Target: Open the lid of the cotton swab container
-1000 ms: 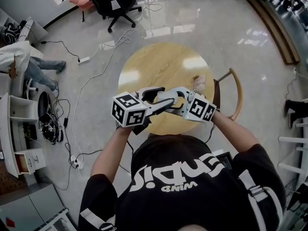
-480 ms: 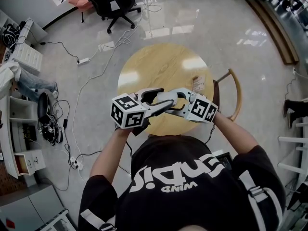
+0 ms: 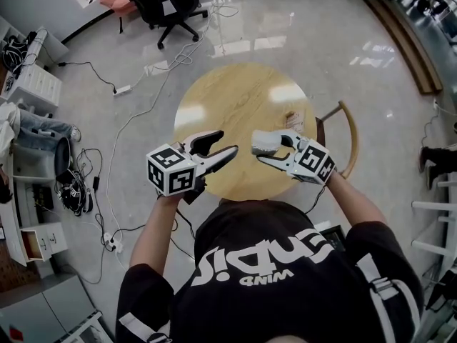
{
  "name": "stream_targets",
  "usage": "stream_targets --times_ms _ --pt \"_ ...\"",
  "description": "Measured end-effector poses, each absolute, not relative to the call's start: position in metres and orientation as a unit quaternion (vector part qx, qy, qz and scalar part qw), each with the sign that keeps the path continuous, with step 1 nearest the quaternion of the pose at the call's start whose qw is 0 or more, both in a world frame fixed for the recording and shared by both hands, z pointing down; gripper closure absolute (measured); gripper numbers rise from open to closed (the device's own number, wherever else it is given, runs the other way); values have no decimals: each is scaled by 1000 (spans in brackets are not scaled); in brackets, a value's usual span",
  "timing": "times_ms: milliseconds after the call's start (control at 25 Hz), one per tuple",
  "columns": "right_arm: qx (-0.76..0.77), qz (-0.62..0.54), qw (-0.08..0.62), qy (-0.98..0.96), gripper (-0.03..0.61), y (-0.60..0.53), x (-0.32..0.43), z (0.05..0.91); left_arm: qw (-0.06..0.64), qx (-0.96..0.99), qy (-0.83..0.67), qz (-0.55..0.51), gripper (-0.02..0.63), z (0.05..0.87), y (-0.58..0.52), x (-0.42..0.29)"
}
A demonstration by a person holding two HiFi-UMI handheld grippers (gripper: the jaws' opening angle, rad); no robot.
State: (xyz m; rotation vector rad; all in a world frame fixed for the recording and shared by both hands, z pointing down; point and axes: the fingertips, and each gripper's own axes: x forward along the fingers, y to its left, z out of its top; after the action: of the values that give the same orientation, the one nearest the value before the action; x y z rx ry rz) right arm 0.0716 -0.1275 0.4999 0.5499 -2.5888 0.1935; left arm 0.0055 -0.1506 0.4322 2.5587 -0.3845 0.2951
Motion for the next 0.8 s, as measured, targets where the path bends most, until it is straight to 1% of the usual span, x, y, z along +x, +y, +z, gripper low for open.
stream_targets --times_ms 240,280,360,520,560,800 --pt "265 102 216 -934 360 -138 105 487 272 938 -188 107 383 440 -162 -30" --pt "273 106 210 -933 360 -141 108 484 270 937 -195 105 396 440 -165 -32" --pt "291 114 199 -929 360 -145 112 478 267 935 -211 98 435 440 -169 -36" --pt "333 126 181 -917 360 -152 117 466 256 928 -258 75 576 439 -179 -45" --pt "348 128 175 -912 360 -153 118 463 250 927 -270 73 596 440 -179 -47" --pt "440 149 126 -876 360 -155 130 458 206 917 -335 70 604 444 -174 -51"
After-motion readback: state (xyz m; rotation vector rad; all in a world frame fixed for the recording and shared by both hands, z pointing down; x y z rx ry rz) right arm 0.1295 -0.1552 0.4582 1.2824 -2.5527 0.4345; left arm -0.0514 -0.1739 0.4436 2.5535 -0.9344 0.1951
